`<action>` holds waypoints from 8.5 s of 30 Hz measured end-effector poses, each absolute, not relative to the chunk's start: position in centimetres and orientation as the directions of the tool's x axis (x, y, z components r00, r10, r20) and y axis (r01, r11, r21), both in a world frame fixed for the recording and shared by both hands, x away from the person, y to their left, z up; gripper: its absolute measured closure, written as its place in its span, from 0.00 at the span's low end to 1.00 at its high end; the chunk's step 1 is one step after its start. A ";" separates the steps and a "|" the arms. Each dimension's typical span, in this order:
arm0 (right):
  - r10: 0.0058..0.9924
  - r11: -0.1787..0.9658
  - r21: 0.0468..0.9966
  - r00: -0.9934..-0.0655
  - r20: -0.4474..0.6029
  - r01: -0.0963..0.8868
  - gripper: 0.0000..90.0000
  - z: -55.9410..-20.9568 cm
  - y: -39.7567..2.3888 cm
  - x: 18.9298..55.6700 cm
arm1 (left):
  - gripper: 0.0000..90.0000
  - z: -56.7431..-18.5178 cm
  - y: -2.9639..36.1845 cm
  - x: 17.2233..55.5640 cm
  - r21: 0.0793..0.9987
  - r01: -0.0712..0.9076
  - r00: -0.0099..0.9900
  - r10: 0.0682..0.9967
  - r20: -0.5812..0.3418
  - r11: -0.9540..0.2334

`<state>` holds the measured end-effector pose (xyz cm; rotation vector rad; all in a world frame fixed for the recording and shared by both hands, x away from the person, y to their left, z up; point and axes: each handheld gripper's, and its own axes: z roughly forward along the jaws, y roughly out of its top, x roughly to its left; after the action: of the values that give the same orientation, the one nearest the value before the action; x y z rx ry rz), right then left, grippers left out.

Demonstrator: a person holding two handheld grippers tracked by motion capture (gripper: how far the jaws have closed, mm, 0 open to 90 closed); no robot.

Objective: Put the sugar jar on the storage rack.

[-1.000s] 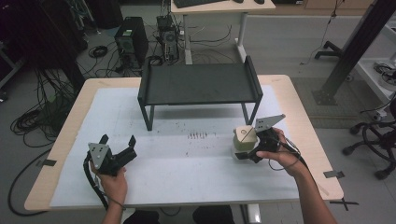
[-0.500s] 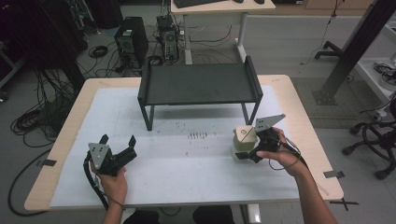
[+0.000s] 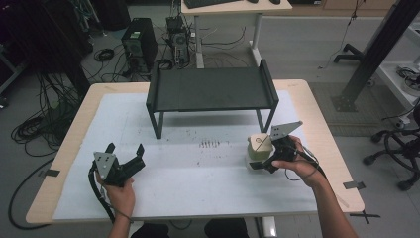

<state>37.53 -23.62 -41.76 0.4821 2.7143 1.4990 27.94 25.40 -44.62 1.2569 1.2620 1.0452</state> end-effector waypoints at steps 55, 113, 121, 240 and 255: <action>0.262 0.500 0.827 -0.955 0.140 0.258 0.04 -41.8 -23.5 37.5 | 0.03 -44.6 25.4 27.9 0.992 0.102 0.074 0.994 -0.085 0.077; 0.264 0.545 0.814 -0.963 0.061 0.201 0.25 -41.6 -23.5 37.7 | 0.03 -44.6 25.4 27.9 0.992 0.101 0.074 0.994 -0.084 0.077; 0.266 0.546 0.813 -0.962 0.059 0.201 0.25 -41.6 -23.5 37.7 | 0.03 -44.6 25.4 27.9 0.992 0.101 0.073 0.994 -0.085 0.077; 0.217 0.495 0.866 -0.975 -0.043 0.072 0.25 -18.4 -16.8 44.8 | 0.03 -44.6 25.5 28.0 0.991 0.105 0.085 0.993 -0.087 0.078; 0.211 0.488 0.869 -0.977 -0.030 0.078 0.25 -18.6 -13.2 48.3 | 0.03 -44.6 25.5 28.0 0.991 0.106 0.086 0.993 -0.085 0.076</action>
<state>48.25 -13.23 -18.58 0.2535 2.5931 1.5048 27.97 25.48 -44.61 1.2649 1.2531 1.0325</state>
